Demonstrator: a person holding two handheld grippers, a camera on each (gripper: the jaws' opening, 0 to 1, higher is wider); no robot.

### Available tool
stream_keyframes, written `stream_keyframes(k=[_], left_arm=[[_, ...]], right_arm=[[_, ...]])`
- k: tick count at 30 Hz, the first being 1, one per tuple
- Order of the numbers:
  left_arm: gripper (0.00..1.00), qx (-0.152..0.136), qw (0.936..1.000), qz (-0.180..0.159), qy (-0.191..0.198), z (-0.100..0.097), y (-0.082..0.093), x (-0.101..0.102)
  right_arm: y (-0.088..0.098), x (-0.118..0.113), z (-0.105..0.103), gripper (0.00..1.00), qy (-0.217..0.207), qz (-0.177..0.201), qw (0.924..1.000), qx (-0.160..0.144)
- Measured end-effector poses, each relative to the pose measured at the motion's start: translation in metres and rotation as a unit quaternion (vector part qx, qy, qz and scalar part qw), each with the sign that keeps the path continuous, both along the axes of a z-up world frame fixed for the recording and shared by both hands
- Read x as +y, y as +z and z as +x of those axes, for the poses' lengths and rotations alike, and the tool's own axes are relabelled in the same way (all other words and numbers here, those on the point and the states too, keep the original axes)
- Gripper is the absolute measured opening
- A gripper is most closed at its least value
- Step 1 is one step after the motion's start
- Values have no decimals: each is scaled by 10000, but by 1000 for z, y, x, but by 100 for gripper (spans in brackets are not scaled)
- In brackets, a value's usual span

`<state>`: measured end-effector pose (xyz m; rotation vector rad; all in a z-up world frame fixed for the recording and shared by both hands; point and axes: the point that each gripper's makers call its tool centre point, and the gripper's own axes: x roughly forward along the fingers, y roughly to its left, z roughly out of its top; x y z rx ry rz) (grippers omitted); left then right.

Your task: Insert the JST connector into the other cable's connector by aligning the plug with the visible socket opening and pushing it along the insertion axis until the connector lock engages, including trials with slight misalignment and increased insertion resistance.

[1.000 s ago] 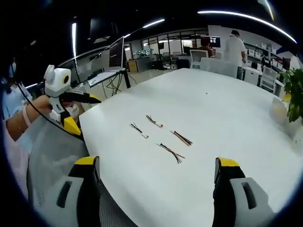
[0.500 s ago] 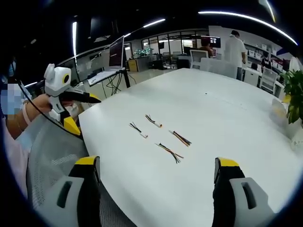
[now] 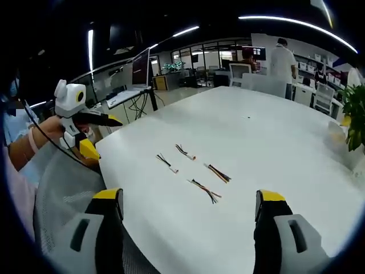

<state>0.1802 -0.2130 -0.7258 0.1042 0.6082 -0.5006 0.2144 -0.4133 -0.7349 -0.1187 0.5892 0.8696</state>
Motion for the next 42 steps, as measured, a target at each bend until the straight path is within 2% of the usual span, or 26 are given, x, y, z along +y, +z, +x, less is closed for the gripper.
stream_keyframes(k=[7, 12, 14, 21, 25, 35, 39, 42], left_arm=[[85, -31, 9999, 56, -157, 5, 5, -1], [81, -199, 9995, -62, -225, 16, 15, -5], [80, -314, 9991, -147, -255, 22, 21, -7], [76, -390, 9985, -134, -351, 39, 29, -8], [77, -354, 9978, 151, -546, 42, 23, -7], [70, -291, 9974, 200, -623, 57, 17, -7], [73, -156, 9984, 167, -515, 64, 14, -5], [70, -119, 9981, 225, -554, 68, 12, -5]], right_arm=[[4, 2, 8, 90, 11, 98, 9999, -19], [15, 9, 12, 89, 188, 177, 9994, -238], [18, 11, 16, 86, 194, 227, 9992, -265], [23, 19, 28, 75, 353, 259, 9987, -279], [23, 23, 34, 72, 405, 276, 9984, -292], [14, 34, 44, 65, 645, 174, 9976, -204], [11, 38, 46, 59, 713, 217, 9972, -97], [8, 40, 50, 60, 728, 168, 9972, -95]])
